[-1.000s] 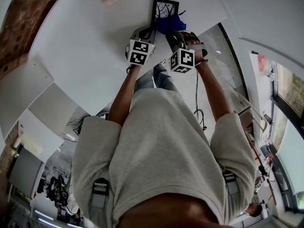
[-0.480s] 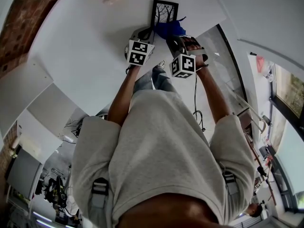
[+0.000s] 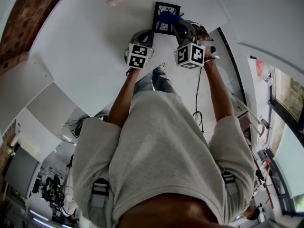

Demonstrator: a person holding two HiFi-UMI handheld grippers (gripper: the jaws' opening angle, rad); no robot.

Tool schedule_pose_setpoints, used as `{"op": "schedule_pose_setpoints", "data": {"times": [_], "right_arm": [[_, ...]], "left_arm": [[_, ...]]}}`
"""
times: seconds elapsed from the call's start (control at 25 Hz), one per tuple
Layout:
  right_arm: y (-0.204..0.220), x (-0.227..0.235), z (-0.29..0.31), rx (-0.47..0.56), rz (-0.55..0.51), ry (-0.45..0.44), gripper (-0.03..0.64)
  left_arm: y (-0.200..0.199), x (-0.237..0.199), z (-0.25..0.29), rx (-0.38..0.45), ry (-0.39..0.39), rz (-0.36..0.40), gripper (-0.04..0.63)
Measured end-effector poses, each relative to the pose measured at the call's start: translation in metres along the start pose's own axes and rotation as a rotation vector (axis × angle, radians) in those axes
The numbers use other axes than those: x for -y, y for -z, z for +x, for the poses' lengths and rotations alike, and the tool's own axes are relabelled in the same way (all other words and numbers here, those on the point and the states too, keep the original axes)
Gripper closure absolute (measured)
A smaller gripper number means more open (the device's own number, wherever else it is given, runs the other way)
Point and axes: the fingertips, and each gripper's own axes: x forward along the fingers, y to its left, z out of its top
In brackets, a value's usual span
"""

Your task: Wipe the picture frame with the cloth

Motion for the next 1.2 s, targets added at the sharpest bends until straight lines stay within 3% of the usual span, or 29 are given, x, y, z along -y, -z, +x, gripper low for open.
{"op": "schedule_pose_setpoints", "data": {"times": [0.24, 0.44, 1.2], "right_arm": [[-0.025, 0.059, 0.031, 0.017, -0.012, 0.069, 0.558], [-0.037, 0.082, 0.062, -0.009, -0.006, 0.062, 0.558], [-0.011, -0.015, 0.081, -0.084, -0.067, -0.139, 0.558]], "left_arm": [[-0.002, 0.002, -0.001, 0.001, 0.0, 0.011, 0.578], [-0.003, 0.0, 0.0, 0.001, -0.003, 0.013, 0.578], [-0.007, 0.0, 0.001, 0.008, 0.002, 0.01, 0.578]]}}
